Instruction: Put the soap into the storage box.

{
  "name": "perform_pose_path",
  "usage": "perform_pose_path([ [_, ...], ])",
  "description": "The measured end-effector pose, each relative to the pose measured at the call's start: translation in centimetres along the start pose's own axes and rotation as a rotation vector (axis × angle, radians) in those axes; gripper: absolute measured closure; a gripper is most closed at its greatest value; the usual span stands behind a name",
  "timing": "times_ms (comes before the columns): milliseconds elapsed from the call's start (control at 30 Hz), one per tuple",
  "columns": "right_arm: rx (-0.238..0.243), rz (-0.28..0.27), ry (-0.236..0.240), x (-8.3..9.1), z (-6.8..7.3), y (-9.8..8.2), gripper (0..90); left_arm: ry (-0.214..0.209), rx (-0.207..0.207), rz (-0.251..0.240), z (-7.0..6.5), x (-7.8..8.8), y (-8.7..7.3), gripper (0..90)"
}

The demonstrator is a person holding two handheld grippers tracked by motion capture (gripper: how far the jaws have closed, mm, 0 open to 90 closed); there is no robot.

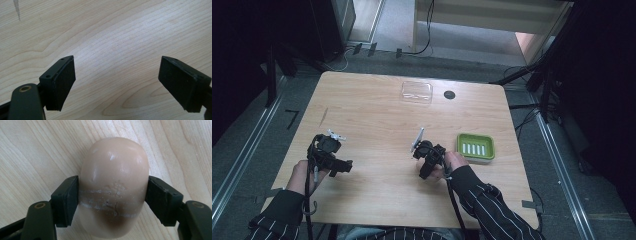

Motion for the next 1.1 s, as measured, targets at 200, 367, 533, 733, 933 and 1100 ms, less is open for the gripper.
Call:
perform_pose_path([
  [200, 0.002, 0.008, -0.008, -0.28, 0.15, -0.07, 31.3, -0.001, 0.0, -0.003, -0.05, 0.01, -0.01, 14.8],
  [367, -0.001, 0.015, -0.001, -0.49, 0.08, -0.13, 31.6, -0.003, 0.0, 0.0, -0.05, 0.0, 0.0, 14.8],
  [533, -0.021, 0.009, 0.015, -0.51, -0.05, -0.24, 32.4, -0.002, 0.003, 0.002, -0.02, -0.01, -0.01, 14.7],
  [733, -0.011, 0.006, 0.019, -0.49, -0.16, -0.32, 32.8, -0.001, 0.003, 0.002, -0.03, 0.0, -0.01, 14.7],
  [933, -0.006, 0.003, 0.027, -0.46, -0.18, -0.43, 32.9, -0.002, 0.004, -0.003, -0.04, 0.03, 0.0, 14.7],
  [1100, 0.013, 0.006, 0.021, -0.26, -0.08, -0.39, 33.0, -0.001, 0.005, -0.005, 0.05, 0.02, -0.03, 14.8],
])
Point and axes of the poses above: each handheld gripper's, and its own axes: x roughly backward along the jaws, y roughly out of its top, z roughly to its left, the point moved 3 cm from there along -x, roughly forward along the jaws, and after that the axes turned 4 degrees about -z, right-handed, at the moved point
